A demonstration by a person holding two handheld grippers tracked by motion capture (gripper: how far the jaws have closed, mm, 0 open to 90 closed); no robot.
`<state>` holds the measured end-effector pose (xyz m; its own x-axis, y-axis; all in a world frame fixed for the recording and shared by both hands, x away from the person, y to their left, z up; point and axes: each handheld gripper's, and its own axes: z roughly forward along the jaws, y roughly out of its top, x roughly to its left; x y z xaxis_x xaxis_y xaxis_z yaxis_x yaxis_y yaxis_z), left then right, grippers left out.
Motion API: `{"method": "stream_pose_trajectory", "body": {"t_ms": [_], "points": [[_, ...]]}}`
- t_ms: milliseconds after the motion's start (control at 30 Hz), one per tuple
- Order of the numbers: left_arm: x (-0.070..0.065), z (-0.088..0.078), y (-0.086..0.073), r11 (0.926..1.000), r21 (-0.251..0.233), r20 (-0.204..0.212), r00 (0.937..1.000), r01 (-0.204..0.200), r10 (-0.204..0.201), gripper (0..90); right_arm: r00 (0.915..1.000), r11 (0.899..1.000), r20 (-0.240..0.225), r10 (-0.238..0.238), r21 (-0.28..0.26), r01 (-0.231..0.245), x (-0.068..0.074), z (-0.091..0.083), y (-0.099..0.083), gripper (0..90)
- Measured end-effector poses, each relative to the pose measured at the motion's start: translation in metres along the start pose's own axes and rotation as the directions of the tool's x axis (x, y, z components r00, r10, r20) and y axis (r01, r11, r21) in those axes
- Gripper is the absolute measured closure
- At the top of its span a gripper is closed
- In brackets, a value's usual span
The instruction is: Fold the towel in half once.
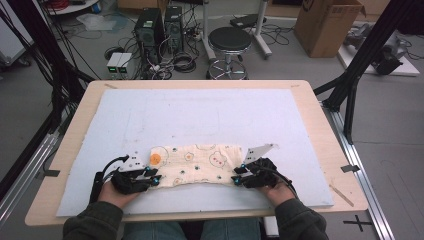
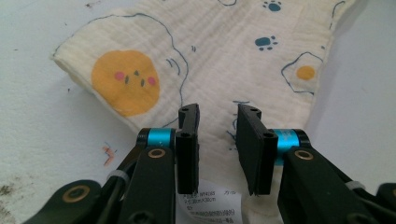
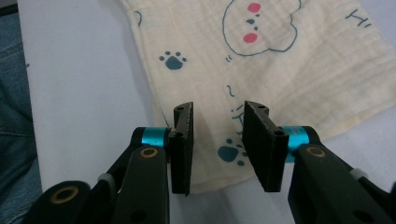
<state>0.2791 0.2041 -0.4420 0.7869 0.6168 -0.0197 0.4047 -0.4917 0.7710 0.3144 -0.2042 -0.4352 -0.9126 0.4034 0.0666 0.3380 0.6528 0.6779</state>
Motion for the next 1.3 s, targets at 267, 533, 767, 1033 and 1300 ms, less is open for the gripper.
{"method": "stream_pose_trajectory", "body": {"t_ms": [267, 533, 767, 1033, 1300], "points": [[0.0, -0.004, 0.003, 0.9996, -0.027, 0.008, 0.9999, 0.008, -0.007, 66.9, 0.9998, 1.0, -0.015, 0.015, -0.001, -0.015, -0.001, -0.001, 0.002, 54.7], [0.012, -0.007, 0.034, 0.9955, -0.092, 0.019, 0.9996, 0.022, -0.02, 69.2, 0.9994, 0.995, 0.018, -0.031, -0.091, 0.033, -0.011, -0.012, 0.039, 56.3], [0.017, 0.011, 0.059, 0.9942, -0.107, 0.023, 0.9997, -0.007, 0.01, 68.9, 0.9992, 0.992, 0.03, -0.027, -0.122, 0.031, -0.027, 0.0, 0.073, 62.5], [0.023, 0.039, 0.067, 0.9981, -0.059, 0.026, 0.9995, -0.018, 0.02, 87.0, 0.9997, 0.998, 0.02, 0.011, -0.069, -0.009, -0.04, 0.036, 0.085, 85.4], [0.036, 0.054, 0.06, 0.9993, 0.026, -0.015, 0.9995, 0.027, -0.026, 89.6, 0.9972, 0.998, 0.031, 0.068, -0.001, -0.068, -0.053, 0.051, 0.079, 89.5]]}}
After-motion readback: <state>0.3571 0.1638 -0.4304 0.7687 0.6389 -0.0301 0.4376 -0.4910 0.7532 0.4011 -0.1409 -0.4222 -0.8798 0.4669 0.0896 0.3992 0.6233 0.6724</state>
